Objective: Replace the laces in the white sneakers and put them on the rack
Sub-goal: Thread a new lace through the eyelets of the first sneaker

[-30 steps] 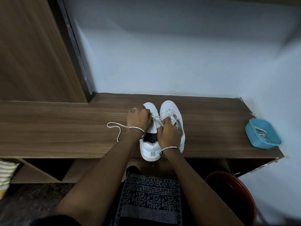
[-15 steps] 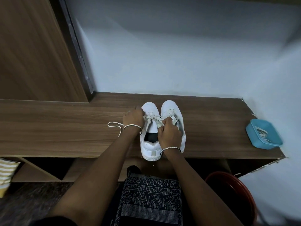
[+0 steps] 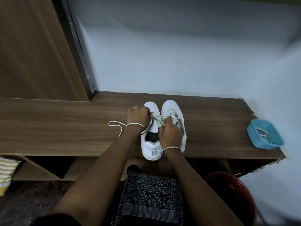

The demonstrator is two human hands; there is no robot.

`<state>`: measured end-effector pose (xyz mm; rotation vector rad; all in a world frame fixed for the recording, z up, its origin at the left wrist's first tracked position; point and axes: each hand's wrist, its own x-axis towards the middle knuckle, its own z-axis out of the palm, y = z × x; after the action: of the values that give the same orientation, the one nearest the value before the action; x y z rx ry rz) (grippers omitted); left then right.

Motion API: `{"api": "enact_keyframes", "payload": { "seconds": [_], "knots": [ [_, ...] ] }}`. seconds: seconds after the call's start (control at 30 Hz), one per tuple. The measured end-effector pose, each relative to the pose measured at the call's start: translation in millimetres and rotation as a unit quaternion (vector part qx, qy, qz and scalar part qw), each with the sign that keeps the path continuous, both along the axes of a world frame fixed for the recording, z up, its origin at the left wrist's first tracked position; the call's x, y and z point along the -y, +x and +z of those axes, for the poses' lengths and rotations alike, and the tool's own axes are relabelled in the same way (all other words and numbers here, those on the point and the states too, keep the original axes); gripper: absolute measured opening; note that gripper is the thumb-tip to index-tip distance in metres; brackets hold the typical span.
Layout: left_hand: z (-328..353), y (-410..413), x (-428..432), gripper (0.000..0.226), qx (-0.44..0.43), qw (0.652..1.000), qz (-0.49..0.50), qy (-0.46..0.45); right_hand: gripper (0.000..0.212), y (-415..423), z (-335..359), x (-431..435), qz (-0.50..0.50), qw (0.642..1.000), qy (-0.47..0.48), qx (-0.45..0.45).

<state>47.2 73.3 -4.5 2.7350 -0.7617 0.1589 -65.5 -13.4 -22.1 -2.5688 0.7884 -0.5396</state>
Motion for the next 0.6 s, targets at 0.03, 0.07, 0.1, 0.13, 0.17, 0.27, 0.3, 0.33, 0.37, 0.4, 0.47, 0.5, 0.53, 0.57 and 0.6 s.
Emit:
{"api": "enact_keyframes", "payload": {
  "seconds": [0.03, 0.07, 0.1, 0.13, 0.17, 0.27, 0.3, 0.33, 0.37, 0.4, 0.47, 0.5, 0.53, 0.57, 0.6],
  "knots": [
    [-1.2, 0.4, -0.2, 0.025, -0.004, 1.0, 0.002, 0.005, 0.02, 0.1, -0.5, -0.1, 0.0, 1.0, 0.0, 0.0],
    [-2.7, 1.2, -1.2, 0.025, -0.018, 1.0, 0.002, 0.001, 0.02, 0.4, -0.8, -0.2, 0.0, 1.0, 0.0, 0.0],
    [-3.8, 1.7, -2.9, 0.024, -0.033, 0.999, -0.001, -0.011, 0.02, 0.5, -1.3, 0.0, 0.0, 1.0, 0.0, -0.001],
    [-4.6, 1.9, -4.8, 0.023, -0.047, 0.998, -0.004, -0.028, 0.02, 0.6, -1.3, -0.1, 0.0, 1.0, -0.001, -0.003],
    [-4.9, 1.6, -6.2, 0.021, -0.058, 0.997, -0.005, -0.043, 0.02, 0.6, -1.4, 0.0, -0.001, 1.0, -0.002, -0.006],
    [-3.3, 1.2, -7.9, 0.022, -0.086, 0.995, -0.007, -0.057, 0.021, 0.8, -0.7, 0.4, -0.005, 1.0, -0.008, -0.013],
    [-2.0, 0.9, -7.8, 0.022, -0.09, 0.994, -0.005, -0.055, 0.022, 0.7, -0.6, 0.3, -0.005, 1.0, -0.009, -0.017],
    [0.2, 0.5, -7.0, 0.022, -0.087, 0.995, -0.005, -0.051, 0.022, 0.6, -0.2, 0.2, -0.004, 1.0, -0.01, -0.019],
    [3.0, -1.0, -5.7, 0.022, -0.075, 0.996, -0.007, -0.043, 0.022, 0.3, -0.1, 0.2, -0.004, 1.0, -0.01, -0.019],
    [5.1, -2.8, -4.6, 0.021, -0.059, 0.998, -0.004, -0.035, 0.022, -0.1, 0.2, 0.0, -0.005, 1.0, -0.009, -0.019],
    [6.2, -5.8, -3.5, 0.018, -0.049, 0.999, 0.008, -0.023, 0.022, -0.2, 0.3, 0.0, -0.007, 1.0, -0.006, -0.018],
    [5.2, -7.0, -3.9, 0.016, -0.058, 0.998, 0.014, -0.033, 0.022, 0.0, 0.3, -0.2, -0.009, 1.0, -0.005, -0.018],
    [0.8, -6.8, -5.1, 0.012, -0.082, 0.994, 0.029, -0.066, 0.023, -0.1, 0.6, -0.5, -0.009, 1.0, -0.005, -0.019],
    [-4.3, -6.0, -7.0, 0.008, -0.119, 0.984, 0.051, -0.121, 0.023, -0.1, 1.1, -0.6, -0.01, 1.0, -0.006, -0.023],
    [-8.9, -5.4, -9.4, 0.011, -0.166, 0.965, 0.078, -0.19, 0.024, -0.5, 1.8, -0.7, -0.009, 1.0, -0.007, -0.027]
  ]
}}
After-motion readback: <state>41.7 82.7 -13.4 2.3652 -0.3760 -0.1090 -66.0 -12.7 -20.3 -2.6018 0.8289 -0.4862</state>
